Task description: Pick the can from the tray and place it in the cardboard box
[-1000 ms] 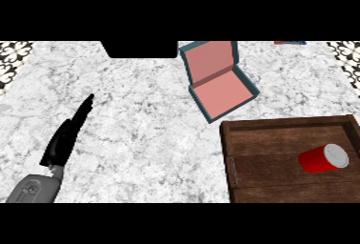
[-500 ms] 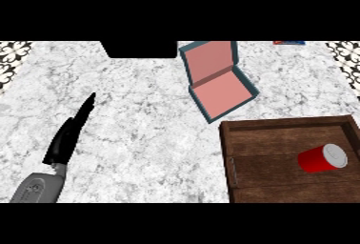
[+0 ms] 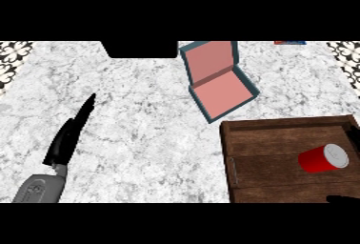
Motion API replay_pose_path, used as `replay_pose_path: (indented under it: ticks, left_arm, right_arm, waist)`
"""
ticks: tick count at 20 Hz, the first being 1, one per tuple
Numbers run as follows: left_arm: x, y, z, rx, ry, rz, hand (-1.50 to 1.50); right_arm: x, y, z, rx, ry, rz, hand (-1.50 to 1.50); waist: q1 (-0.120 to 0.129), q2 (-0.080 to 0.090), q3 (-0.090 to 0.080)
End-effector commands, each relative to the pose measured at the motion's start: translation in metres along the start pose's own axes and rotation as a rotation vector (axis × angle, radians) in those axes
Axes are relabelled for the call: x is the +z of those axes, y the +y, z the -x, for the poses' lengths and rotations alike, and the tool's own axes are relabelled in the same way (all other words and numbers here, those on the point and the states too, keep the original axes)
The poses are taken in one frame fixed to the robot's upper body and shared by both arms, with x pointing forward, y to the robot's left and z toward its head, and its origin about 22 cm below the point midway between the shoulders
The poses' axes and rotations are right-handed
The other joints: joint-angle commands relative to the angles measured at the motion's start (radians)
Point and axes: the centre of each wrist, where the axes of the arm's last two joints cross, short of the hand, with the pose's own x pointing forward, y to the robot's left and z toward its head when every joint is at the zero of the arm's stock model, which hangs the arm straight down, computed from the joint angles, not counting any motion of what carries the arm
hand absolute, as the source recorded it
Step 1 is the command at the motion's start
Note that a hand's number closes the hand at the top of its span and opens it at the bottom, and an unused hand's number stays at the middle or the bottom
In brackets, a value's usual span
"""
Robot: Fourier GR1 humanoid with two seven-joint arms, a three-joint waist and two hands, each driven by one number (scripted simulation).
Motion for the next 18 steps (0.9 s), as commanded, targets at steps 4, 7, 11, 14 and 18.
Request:
replay_pose_path:
  ticks: [4, 7, 11, 14, 18]
  left_arm:
    - [0.002, 0.014, 0.003, 0.001, -0.004, -0.013, 0.0]
    - [0.009, 0.006, 0.001, -0.008, -0.003, 0.0, 0.0]
    - [0.007, 0.014, 0.009, 0.003, -0.003, -0.012, 0.0]
    - [-0.008, -0.015, -0.002, 0.0, -0.004, -0.007, 0.0]
    - [0.001, -0.02, 0.01, 0.002, -0.006, 0.005, 0.0]
  right_arm:
    - [-0.001, 0.03, -0.013, -0.012, -0.035, -0.046, -1.5]
    - [-0.011, 0.024, 0.014, -0.034, -0.016, -0.04, -1.5]
    - [-0.01, 0.023, -0.003, -0.028, -0.014, -0.053, -1.5]
    - [-0.034, 0.05, -0.012, -0.025, -0.025, -0.073, -1.5]
    - [-0.034, 0.054, -0.01, -0.031, -0.03, -0.084, 1.5]
  waist:
    - [0.0, 0.001, 0.002]
    - [0.002, 0.001, 0.002]
    - [0.0, 0.001, 0.002]
    - [0.002, 0.002, 0.002]
    - [0.002, 0.002, 0.002]
